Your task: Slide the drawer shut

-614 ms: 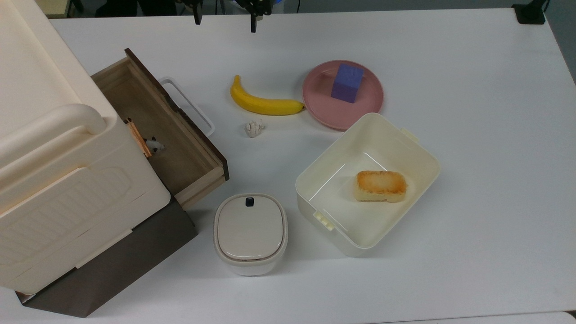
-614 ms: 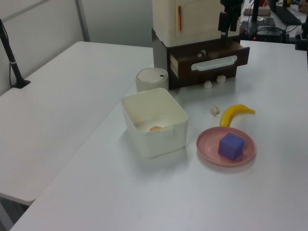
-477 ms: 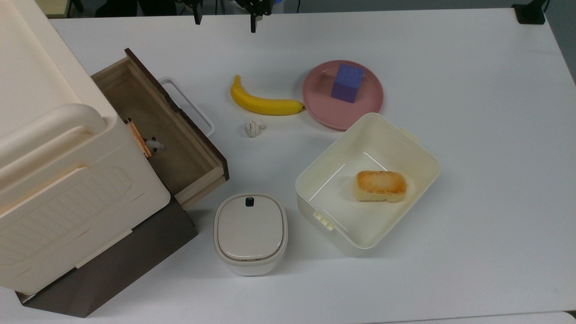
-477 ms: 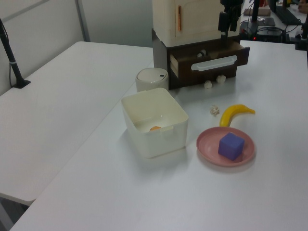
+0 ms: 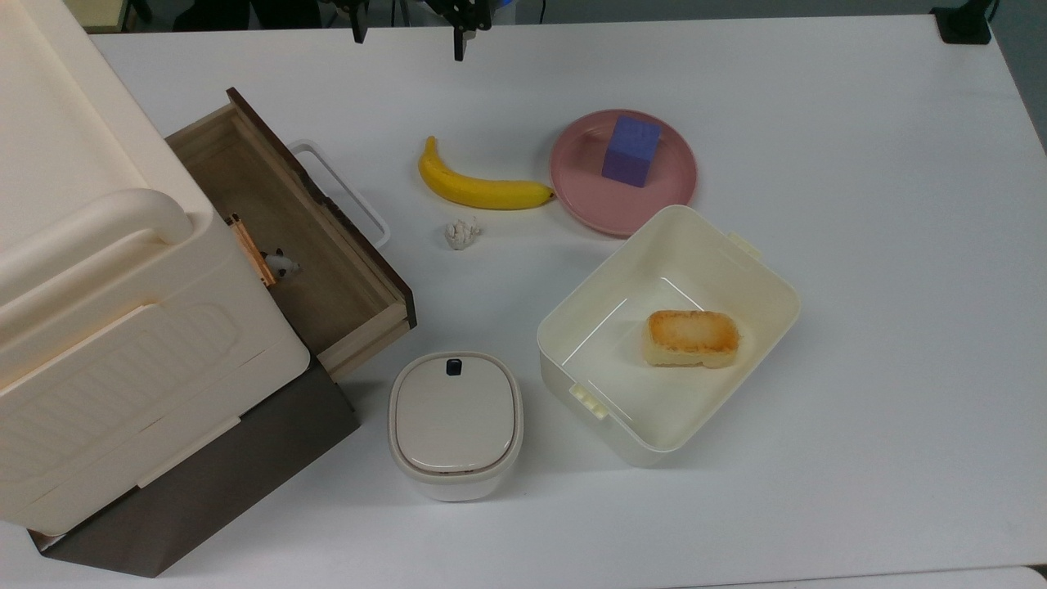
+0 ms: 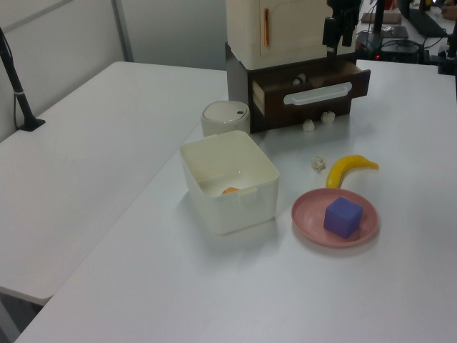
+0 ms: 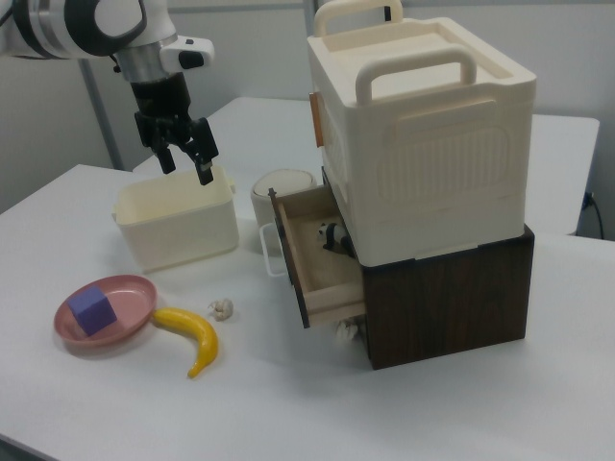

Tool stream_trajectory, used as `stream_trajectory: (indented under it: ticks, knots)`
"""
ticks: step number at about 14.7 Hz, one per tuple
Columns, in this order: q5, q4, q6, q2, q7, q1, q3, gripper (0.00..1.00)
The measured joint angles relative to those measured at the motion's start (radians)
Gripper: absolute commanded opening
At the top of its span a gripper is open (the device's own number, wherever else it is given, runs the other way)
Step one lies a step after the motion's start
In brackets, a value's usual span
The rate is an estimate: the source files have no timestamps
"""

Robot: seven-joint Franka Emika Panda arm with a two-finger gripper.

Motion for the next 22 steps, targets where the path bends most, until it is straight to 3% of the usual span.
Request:
stream_trajectory:
  ticks: [11, 13, 16, 22]
  knots:
    - [-0.003, 0.001, 0.0, 0.0, -0.032, 0.0, 0.0, 1.0]
    - [-0.003, 0.001, 0.0, 0.0, -0.036, 0.0, 0.0, 0.95]
    - [-0.003, 0.003, 0.0, -0.001, -0.039, -0.001, -0.001, 1.0]
    - [-0.003, 0.005, 0.0, -0.001, -0.042, -0.001, -0.001, 1.0]
